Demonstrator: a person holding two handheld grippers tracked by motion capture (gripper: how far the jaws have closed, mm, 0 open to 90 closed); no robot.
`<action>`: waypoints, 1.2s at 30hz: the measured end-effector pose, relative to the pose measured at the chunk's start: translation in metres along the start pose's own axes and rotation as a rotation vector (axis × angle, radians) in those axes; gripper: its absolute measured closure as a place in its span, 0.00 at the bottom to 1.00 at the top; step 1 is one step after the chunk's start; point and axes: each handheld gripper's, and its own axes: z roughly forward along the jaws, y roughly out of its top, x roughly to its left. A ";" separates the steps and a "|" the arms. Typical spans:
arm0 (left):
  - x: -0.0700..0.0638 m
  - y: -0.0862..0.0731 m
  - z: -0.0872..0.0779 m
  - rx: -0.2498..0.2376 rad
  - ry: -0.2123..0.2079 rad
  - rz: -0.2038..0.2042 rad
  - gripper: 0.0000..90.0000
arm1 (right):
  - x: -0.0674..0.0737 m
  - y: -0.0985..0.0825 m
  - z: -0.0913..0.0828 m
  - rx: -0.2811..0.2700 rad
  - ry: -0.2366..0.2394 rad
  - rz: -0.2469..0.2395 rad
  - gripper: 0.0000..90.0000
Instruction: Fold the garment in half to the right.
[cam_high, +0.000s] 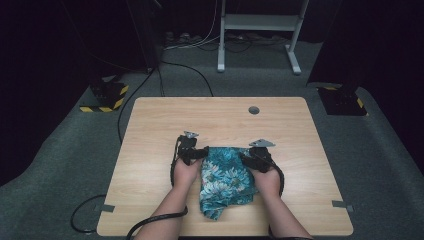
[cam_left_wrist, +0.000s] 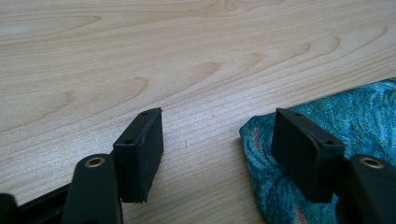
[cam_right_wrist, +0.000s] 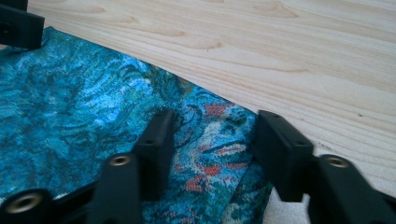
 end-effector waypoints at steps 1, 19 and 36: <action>-0.001 0.001 -0.003 -0.010 -0.001 0.011 0.36 | 0.000 0.001 -0.001 -0.003 0.002 0.001 0.46; -0.030 -0.022 -0.046 -0.051 -0.066 0.049 0.12 | 0.017 -0.012 -0.039 -0.061 0.075 -0.011 0.11; -0.057 -0.073 -0.078 -0.005 -0.097 0.067 0.13 | 0.049 -0.054 -0.066 -0.049 0.135 -0.089 0.12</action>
